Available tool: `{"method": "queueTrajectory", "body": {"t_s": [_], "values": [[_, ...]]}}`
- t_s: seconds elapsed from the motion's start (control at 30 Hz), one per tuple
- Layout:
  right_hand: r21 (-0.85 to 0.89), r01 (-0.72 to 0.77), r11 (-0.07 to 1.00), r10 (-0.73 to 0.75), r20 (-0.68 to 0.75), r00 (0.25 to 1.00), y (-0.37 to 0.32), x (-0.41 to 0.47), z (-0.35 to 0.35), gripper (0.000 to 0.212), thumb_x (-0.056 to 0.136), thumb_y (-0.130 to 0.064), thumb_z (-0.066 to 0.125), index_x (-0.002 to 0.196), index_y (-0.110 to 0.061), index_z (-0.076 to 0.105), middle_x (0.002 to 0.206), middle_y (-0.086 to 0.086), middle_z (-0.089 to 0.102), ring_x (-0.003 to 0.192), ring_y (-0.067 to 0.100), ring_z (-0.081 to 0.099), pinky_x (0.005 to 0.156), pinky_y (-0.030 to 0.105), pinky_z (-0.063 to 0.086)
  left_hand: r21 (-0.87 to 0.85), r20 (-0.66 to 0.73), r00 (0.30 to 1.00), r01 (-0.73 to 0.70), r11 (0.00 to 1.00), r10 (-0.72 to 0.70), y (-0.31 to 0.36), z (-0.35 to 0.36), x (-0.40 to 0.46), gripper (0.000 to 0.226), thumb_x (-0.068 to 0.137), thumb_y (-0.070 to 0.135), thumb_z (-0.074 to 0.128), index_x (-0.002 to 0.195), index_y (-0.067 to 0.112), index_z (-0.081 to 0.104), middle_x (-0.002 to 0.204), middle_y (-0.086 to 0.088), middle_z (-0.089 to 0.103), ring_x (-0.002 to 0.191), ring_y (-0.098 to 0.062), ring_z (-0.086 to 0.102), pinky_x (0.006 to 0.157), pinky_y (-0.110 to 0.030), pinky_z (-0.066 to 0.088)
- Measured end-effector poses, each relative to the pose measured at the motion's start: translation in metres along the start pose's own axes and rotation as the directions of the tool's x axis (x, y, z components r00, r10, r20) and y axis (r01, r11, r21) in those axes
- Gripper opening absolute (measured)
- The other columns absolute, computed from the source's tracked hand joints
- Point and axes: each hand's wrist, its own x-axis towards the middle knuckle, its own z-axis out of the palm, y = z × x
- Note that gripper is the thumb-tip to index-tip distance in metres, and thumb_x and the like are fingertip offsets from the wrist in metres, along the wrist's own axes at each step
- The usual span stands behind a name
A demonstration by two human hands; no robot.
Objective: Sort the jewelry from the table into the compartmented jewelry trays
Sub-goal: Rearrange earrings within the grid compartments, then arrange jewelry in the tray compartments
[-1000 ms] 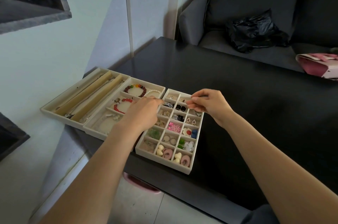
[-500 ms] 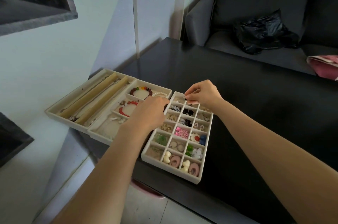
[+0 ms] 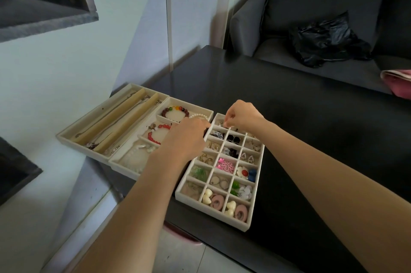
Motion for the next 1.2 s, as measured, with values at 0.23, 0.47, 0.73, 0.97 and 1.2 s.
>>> {"method": "queueTrajectory", "body": {"t_s": [0.23, 0.47, 0.73, 0.97, 1.2], "values": [[-0.068, -0.027, 0.997, 0.031, 0.068, 0.997, -0.006, 0.008, -0.001, 0.011, 0.083, -0.011, 0.069, 0.091, -0.004, 0.067, 0.095, 0.009, 0.069, 0.088, 0.024, 0.066, 0.083, 0.037, 0.056, 0.015, 0.020, 1.000, -0.003, 1.000, 0.002, 0.000, -0.002, 0.000, 0.045, 0.094, 0.009, 0.047, 0.136, 0.023, 0.046, 0.128, -0.002, 0.055, 0.113, -0.019, 0.053, 0.090, -0.030, 0.043], [-0.011, -0.019, 1.000, 0.019, 0.030, 0.999, 0.003, 0.000, -0.009, 0.019, 0.092, -0.010, 0.056, 0.102, -0.004, 0.070, 0.108, 0.009, 0.068, 0.093, 0.022, 0.065, 0.078, 0.032, 0.055, 0.000, 0.020, 0.999, 0.026, 1.000, -0.026, 0.001, -0.002, -0.002, 0.047, 0.092, 0.006, 0.051, 0.136, 0.022, 0.048, 0.124, -0.003, 0.059, 0.105, -0.019, 0.059, 0.089, -0.032, 0.049], [-0.004, 0.052, 0.999, -0.052, 0.052, 0.997, 0.003, -0.014, -0.001, 0.023, 0.096, -0.013, 0.050, 0.109, -0.010, 0.069, 0.124, 0.005, 0.062, 0.099, 0.015, 0.061, 0.058, 0.013, 0.040, 0.001, -0.016, 1.000, -0.004, 1.000, 0.004, 0.001, -0.003, -0.003, 0.042, 0.089, 0.004, 0.054, 0.127, 0.021, 0.057, 0.116, -0.003, 0.063, 0.100, -0.019, 0.061, 0.079, -0.029, 0.048], [0.080, 0.052, 0.995, -0.053, 0.004, 0.999, 0.004, -0.025, -0.003, 0.023, 0.096, -0.010, 0.048, 0.107, -0.011, 0.069, 0.124, 0.006, 0.060, 0.080, 0.007, 0.057, 0.060, 0.015, 0.039, 0.030, -0.040, 0.998, -0.037, 0.999, 0.038, -0.001, 0.001, -0.002, 0.039, 0.088, 0.006, 0.057, 0.123, 0.022, 0.059, 0.113, 0.000, 0.063, 0.100, -0.019, 0.061, 0.080, -0.031, 0.052], [0.270, 0.007, 0.963, 0.025, -0.117, 0.993, 0.013, -0.071, -0.006, 0.022, 0.096, -0.013, 0.049, 0.110, -0.015, 0.065, 0.116, 0.002, 0.061, 0.075, 0.004, 0.055, 0.058, 0.014, 0.042, 0.065, -0.103, 0.992, -0.064, 0.996, 0.070, 0.015, 0.002, -0.012, 0.042, 0.090, 0.008, 0.054, 0.130, 0.021, 0.053, 0.126, -0.004, 0.057, 0.100, -0.016, 0.060, 0.074, -0.022, 0.046]]}}
